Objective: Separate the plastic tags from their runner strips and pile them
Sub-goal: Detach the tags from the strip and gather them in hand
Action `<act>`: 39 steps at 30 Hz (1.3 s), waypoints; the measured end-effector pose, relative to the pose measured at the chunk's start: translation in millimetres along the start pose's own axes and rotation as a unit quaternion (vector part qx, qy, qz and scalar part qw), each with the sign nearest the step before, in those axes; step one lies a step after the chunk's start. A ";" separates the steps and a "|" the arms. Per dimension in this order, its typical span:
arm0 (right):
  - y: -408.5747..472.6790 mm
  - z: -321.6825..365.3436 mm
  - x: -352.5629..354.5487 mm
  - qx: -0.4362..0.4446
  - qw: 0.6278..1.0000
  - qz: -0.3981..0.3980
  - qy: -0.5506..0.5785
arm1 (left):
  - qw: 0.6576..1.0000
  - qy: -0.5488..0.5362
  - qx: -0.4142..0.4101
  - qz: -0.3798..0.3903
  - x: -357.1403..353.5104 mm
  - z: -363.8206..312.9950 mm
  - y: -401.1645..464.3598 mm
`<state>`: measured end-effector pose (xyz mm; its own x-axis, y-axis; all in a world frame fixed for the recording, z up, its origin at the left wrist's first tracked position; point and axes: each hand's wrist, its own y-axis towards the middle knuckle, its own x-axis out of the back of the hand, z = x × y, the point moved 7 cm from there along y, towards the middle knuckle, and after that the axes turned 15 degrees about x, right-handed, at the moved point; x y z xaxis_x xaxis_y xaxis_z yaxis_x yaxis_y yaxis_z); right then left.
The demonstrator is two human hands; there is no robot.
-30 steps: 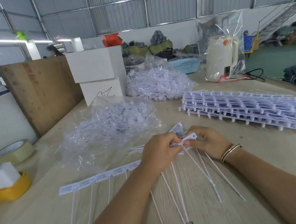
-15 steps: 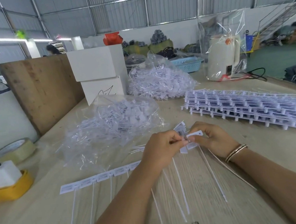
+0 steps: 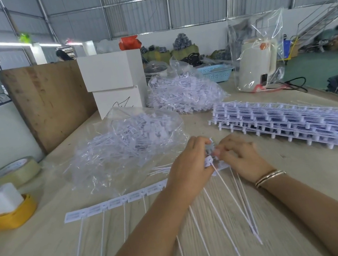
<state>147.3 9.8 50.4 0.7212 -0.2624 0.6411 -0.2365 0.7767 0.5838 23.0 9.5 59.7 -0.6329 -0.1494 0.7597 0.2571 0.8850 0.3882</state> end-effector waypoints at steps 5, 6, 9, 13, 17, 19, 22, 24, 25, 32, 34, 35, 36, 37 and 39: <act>-0.8 7.6 -18.6 0.004 0.994 0.068 0.081 | 0.995 -0.016 -0.015 0.099 -6.1 -6.4 1.9; 0.3 2.9 -15.9 -0.007 0.994 0.045 0.098 | 0.988 -0.038 0.003 0.147 -6.2 -3.2 2.3; 1.3 -11.1 -8.8 -0.051 0.990 -0.020 0.130 | 0.972 -0.034 0.042 0.229 1.9 11.4 2.1; 1.3 -19.9 -10.6 -0.073 0.986 -0.037 0.144 | 0.983 0.055 0.051 0.169 11.1 28.3 -6.6; 0.7 -16.3 -14.4 -0.058 0.986 -0.013 0.156 | 0.993 0.105 -0.003 0.061 8.2 19.9 -16.6; 0.1 -14.0 -15.0 -0.057 0.982 -0.016 0.179 | 0.994 0.106 -0.016 0.015 11.5 17.4 -14.4; -1.9 -10.7 -20.7 -0.056 0.975 0.012 0.214 | 0.991 0.119 -0.035 -0.041 15.6 14.8 -14.5; -3.8 -10.0 -25.1 -0.054 0.974 0.037 0.217 | 0.990 0.120 -0.050 -0.055 15.0 11.6 -17.0; -4.3 -10.7 -25.5 -0.053 0.974 0.043 0.214 | 0.988 0.127 -0.057 -0.061 14.9 10.0 -17.7; -4.0 -9.3 -23.6 -0.011 0.983 0.058 0.175 | 0.987 0.128 -0.073 -0.063 13.3 15.9 -18.9; -2.9 -5.1 -20.7 0.009 0.983 0.045 0.177 | 0.987 0.126 -0.074 -0.060 12.4 16.9 -18.9; -2.6 -3.7 -19.3 0.015 0.984 0.040 0.175 | 0.989 0.118 -0.067 -0.059 12.6 18.1 -18.7; -2.4 -2.5 -18.6 0.022 0.984 0.039 0.171 | 0.991 0.108 -0.057 -0.055 12.6 20.5 -18.3; -2.1 -0.8 -18.4 0.030 0.985 0.042 0.164 | 0.993 0.100 -0.045 -0.048 12.4 23.5 -17.8; -2.0 3.2 -18.6 0.045 0.986 0.045 0.157 | 0.995 0.088 -0.026 -0.034 11.6 29.5 -17.1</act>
<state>132.2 11.3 38.9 0.8573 0.0069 0.5147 -0.3553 0.7315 0.5820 -10.3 5.5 46.5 -0.5134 -0.2864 0.8090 0.2585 0.8473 0.4640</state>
